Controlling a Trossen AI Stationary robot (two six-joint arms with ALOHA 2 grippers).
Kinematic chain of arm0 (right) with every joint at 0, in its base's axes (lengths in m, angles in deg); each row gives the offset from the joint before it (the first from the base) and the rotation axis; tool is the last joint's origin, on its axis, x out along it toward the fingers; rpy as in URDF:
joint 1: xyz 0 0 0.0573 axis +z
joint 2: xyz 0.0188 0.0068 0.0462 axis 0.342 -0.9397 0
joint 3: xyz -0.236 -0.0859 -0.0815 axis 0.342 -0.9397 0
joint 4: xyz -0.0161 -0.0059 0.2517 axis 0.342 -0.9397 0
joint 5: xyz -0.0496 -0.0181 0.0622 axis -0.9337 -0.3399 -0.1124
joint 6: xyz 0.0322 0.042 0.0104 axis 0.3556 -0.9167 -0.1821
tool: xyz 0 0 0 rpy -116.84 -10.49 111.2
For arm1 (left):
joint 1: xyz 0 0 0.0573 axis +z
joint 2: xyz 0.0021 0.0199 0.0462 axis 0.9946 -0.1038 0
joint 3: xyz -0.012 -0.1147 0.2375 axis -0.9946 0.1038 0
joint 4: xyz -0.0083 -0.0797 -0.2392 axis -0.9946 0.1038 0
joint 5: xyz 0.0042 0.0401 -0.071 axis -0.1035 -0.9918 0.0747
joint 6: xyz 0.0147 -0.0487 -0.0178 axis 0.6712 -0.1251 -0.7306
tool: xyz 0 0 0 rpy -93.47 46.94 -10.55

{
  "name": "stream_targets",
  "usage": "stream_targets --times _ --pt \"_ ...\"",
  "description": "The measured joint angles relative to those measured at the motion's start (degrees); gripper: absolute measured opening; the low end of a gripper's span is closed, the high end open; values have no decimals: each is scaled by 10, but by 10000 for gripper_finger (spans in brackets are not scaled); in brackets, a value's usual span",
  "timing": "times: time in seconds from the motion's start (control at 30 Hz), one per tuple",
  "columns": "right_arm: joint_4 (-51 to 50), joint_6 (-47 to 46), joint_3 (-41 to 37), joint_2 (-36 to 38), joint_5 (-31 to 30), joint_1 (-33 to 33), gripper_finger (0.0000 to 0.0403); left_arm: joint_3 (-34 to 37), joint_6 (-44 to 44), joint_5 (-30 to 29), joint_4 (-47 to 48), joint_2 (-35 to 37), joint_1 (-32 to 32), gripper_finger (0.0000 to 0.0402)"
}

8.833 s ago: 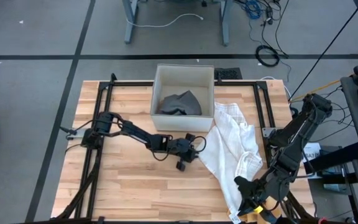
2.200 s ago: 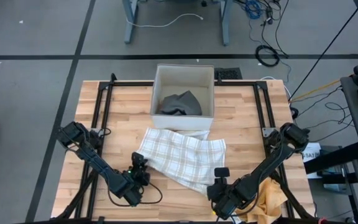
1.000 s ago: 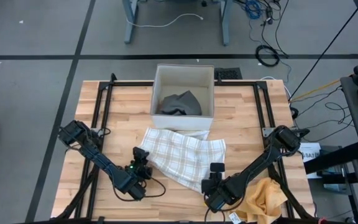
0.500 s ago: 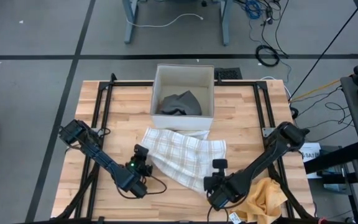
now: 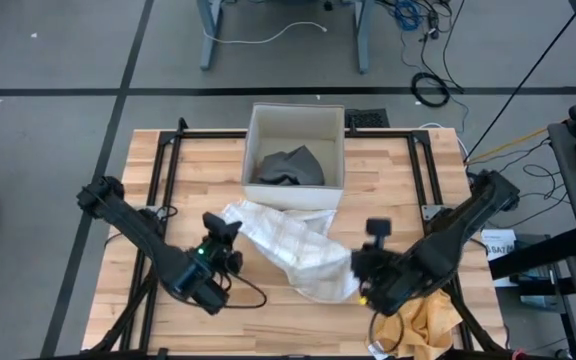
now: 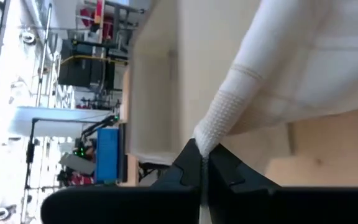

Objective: Fold towel
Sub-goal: Fold the white patterned towel

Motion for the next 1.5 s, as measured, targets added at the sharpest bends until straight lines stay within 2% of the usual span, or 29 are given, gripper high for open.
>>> stream_targets --times 0.17,0.4,0.53,0.7,0.87,1.03,1.2,1.3,1.4,1.5 --pt "-76 12 54 36 -91 -9 0 -40 32 -66 43 26 42 3" --pt "-117 90 126 42 -133 -47 0 -93 71 -176 48 65 112 3" --pt "-138 114 171 43 -148 -68 0 -143 95 -191 46 81 139 3" --pt "-136 168 227 43 -169 -67 0 -199 110 -216 47 90 126 3" --pt "-133 192 259 43 -171 -60 0 -244 112 -221 42 95 78 3" --pt "-125 190 258 42 -96 -45 0 -252 113 -207 39 93 22 2" --pt "-100 188 246 42 -27 -17 0 -253 94 -120 39 94 -28 2" --pt "-75 203 246 42 -4 -1 0 -253 81 -94 38 93 -51 2" --pt "-52 228 246 42 -7 7 0 -253 82 -81 38 94 -64 2" --pt "-49 247 257 42 -39 7 0 -253 92 -108 38 93 -65 2"
